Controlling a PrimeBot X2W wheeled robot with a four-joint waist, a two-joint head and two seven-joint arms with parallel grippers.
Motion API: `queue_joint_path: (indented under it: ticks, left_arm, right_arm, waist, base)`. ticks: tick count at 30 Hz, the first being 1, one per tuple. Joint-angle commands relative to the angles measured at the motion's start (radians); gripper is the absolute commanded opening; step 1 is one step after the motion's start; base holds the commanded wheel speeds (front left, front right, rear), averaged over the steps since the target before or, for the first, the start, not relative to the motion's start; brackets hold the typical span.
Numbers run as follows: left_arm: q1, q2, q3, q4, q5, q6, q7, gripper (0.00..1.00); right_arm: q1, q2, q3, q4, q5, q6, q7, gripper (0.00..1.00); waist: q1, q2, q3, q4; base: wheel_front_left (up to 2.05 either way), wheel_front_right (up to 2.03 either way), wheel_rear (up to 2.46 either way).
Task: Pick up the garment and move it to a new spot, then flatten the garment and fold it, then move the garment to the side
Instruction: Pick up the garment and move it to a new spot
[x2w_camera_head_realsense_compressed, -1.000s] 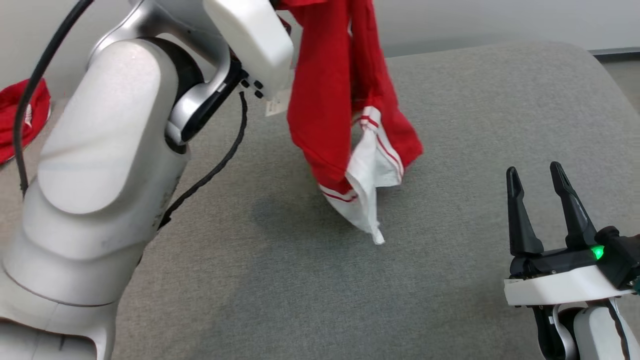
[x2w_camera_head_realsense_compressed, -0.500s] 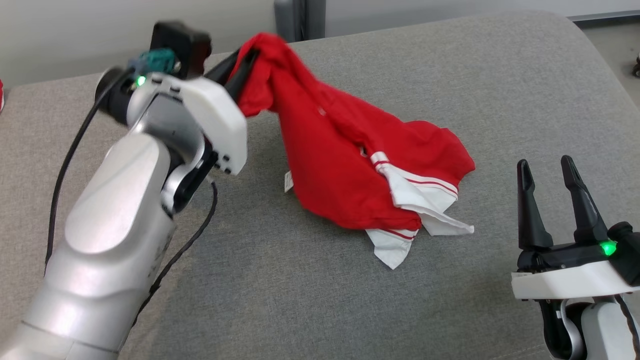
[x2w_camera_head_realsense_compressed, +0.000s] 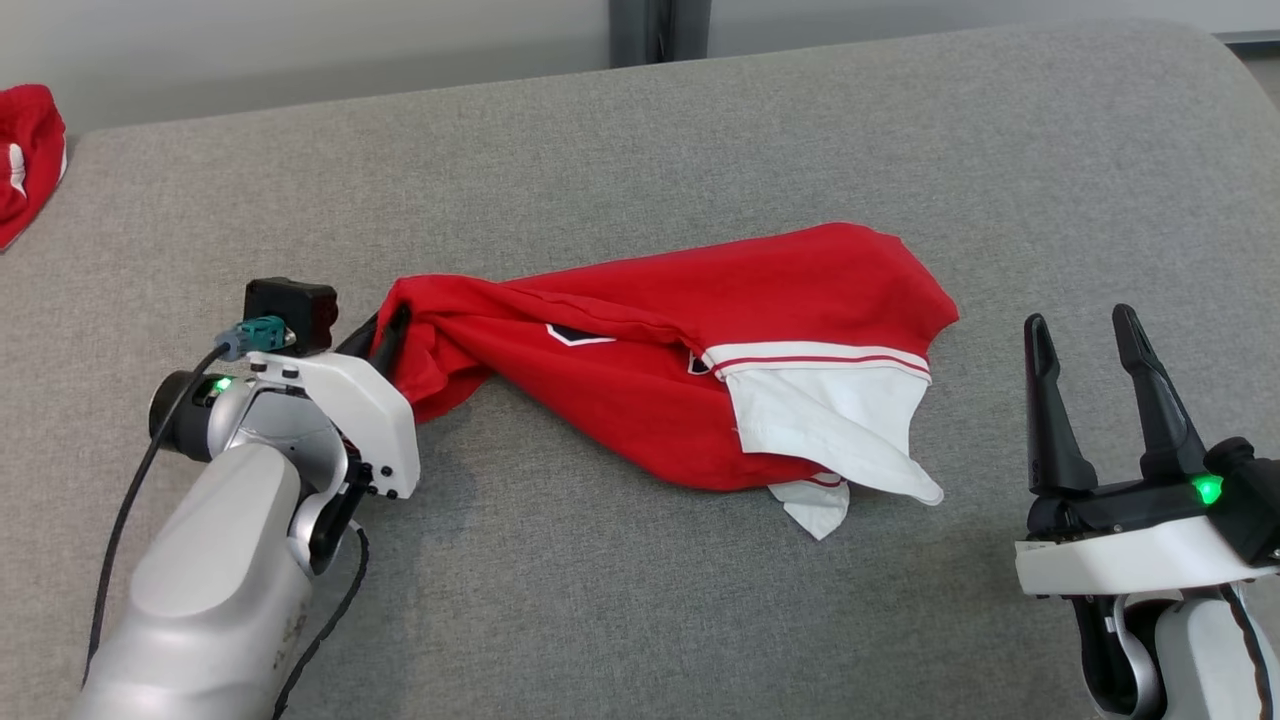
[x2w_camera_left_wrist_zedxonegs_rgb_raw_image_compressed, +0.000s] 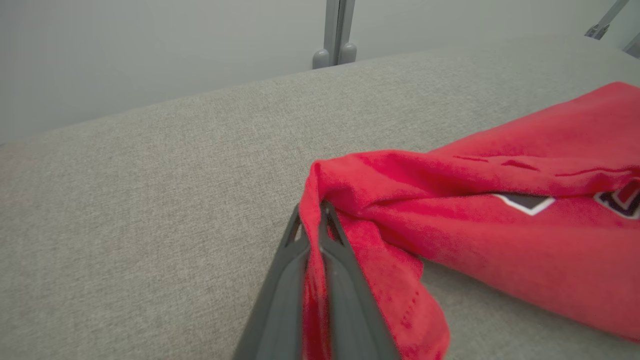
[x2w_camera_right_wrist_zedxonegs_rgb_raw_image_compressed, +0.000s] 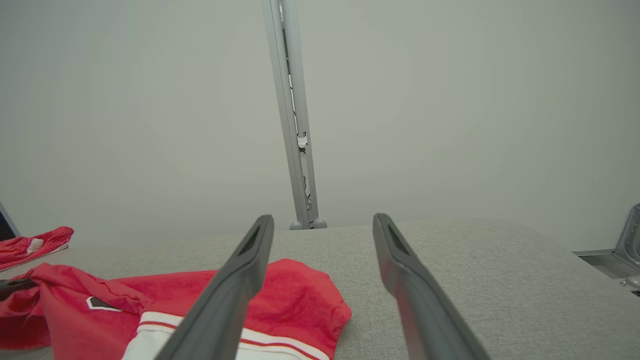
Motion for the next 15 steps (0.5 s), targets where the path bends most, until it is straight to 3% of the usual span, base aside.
queue_joint_path:
  ticks: [1,2,10,15]
  left_arm:
    - [0.008,-0.001,0.005,0.01,-0.009,0.005,-0.022,0.72]
    - [0.012,-0.007,0.008,0.019,-0.013,0.004,-0.041,1.0]
    - [0.052,-0.034,0.017,0.049,-0.025,-0.012,-0.17,1.0]
    - [0.094,-0.046,0.032,0.015,-0.037,-0.001,-0.261,1.0]
  right_arm:
    - [-0.004,-0.006,-0.001,-0.001,-0.008,0.0,-0.005,1.0]
    - [-0.001,-0.006,-0.001,-0.001,-0.009,0.0,-0.005,1.0]
    - [0.023,-0.006,-0.003,0.007,-0.025,0.0,-0.005,1.0]
    - [0.04,-0.006,0.001,0.01,-0.032,0.0,-0.005,1.0]
  waist:
    - [0.0,0.0,-0.003,0.004]
    - [0.0,0.0,-0.005,0.006]
    - [0.0,0.0,-0.041,0.034]
    - [0.0,0.0,-0.074,0.048]
  base:
    - [0.0,0.0,0.0]
    - [0.0,0.0,0.0]
    - [0.0,0.0,0.0]
    - [0.0,0.0,0.0]
